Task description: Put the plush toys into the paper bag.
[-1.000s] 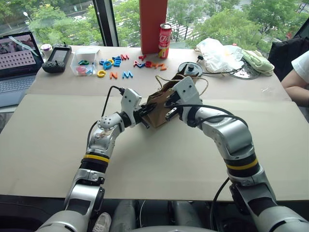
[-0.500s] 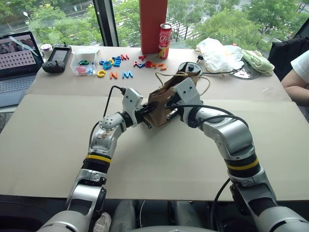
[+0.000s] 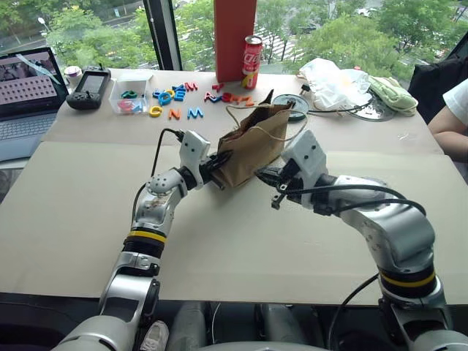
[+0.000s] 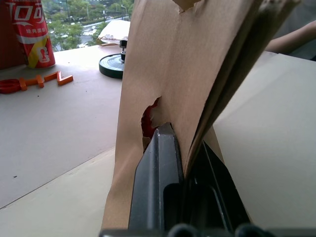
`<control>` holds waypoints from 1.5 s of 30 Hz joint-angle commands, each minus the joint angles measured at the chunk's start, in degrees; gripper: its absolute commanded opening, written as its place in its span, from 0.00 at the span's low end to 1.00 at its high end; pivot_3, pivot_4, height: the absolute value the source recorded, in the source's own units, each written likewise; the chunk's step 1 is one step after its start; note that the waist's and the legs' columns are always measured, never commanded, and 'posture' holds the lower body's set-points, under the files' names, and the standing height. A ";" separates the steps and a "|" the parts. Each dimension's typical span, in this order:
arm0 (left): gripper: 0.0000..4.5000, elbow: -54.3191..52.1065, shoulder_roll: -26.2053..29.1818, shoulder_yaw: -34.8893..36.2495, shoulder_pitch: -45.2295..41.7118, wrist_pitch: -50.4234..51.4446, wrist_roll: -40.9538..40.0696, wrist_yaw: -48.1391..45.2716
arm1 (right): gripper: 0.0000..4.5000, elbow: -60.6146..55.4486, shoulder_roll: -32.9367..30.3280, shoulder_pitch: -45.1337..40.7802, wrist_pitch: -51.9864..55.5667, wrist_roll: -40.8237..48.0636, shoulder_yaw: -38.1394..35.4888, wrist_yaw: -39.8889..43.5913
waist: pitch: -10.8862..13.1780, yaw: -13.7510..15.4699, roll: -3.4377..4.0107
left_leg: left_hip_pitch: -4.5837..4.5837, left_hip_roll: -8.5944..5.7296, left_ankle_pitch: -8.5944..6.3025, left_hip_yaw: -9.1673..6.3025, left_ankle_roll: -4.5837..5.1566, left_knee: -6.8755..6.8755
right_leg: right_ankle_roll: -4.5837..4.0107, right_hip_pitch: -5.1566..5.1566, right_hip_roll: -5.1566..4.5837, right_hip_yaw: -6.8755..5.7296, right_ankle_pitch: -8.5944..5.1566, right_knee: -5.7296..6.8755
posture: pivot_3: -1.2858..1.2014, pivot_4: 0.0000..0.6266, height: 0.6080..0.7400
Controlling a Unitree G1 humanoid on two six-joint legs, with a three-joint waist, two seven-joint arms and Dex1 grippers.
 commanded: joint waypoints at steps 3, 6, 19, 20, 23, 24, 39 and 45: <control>0.03 -9.06 7.45 2.58 2.65 0.31 -6.63 -13.21 | 0.00 3.79 -10.41 2.50 -1.25 9.18 -14.59 11.16 | 0.00 0.00 0.00 | 0.04 0.00 0.00 0.04 0.00 -0.02 | 0.02 -0.01 -0.01 0.02 0.01 -0.02 | 0.52 0.24 0.99; 0.03 -14.75 12.93 3.81 4.23 4.51 -12.31 -21.75 | 0.00 4.96 -13.67 2.88 -1.64 12.92 -17.03 15.07 | 0.00 -0.46 0.00 | 0.14 0.14 -0.03 0.05 0.03 -0.11 | -0.02 -0.01 0.10 0.06 0.00 0.00 | 0.52 0.24 0.99; 0.03 -17.41 28.27 4.77 4.07 15.49 -20.99 -42.12 | 0.00 11.29 -21.75 2.82 -7.04 14.21 -16.38 22.64 | 0.01 0.10 0.02 | 0.26 0.12 -0.02 0.11 0.03 -0.01 | -0.03 0.08 0.07 0.11 -0.01 0.06 | 0.52 0.24 0.99; 0.03 -17.41 27.73 4.40 4.05 14.52 -20.53 -42.26 | 0.00 11.57 -21.97 2.67 -7.23 14.22 -16.21 22.99 | 0.01 0.18 0.02 | 0.25 0.11 -0.02 0.12 0.03 -0.01 | -0.03 0.07 0.07 0.11 -0.01 0.04 | 0.52 0.24 0.99; 0.03 -17.99 25.41 2.92 4.87 11.23 -18.89 -42.53 | 0.00 12.38 -22.43 2.19 -7.88 14.24 -15.73 23.95 | 0.01 0.47 0.02 | 0.24 0.09 -0.02 0.13 0.03 -0.01 | -0.03 0.08 0.05 0.12 -0.01 0.04 | 0.52 0.24 0.99; 0.03 -17.49 24.75 2.16 5.47 9.03 -17.69 -43.06 | 0.00 12.52 -22.56 2.03 -8.02 14.15 -15.53 24.14 | 0.01 0.59 0.02 | 0.24 0.09 -0.02 0.13 0.03 0.00 | -0.03 0.08 0.05 0.12 0.00 0.04 | 0.52 0.24 0.99; 0.03 0.30 16.26 -2.87 4.88 -12.36 -8.24 -47.95 | 0.00 10.13 -24.81 3.71 -6.50 16.35 -15.64 23.48 | 0.01 0.92 0.02 | 0.22 0.09 -0.03 0.13 0.04 0.02 | -0.03 0.06 0.05 0.14 0.00 0.05 | 0.52 0.24 0.99; 0.03 6.29 15.98 -3.40 1.57 -14.57 -6.52 -50.11 | 0.00 9.94 -24.90 4.18 -6.86 15.90 -14.67 22.82 | 0.00 0.91 0.02 | 0.21 0.09 -0.03 0.11 0.04 0.05 | -0.03 0.06 0.06 0.13 0.00 0.08 | 0.52 0.24 0.99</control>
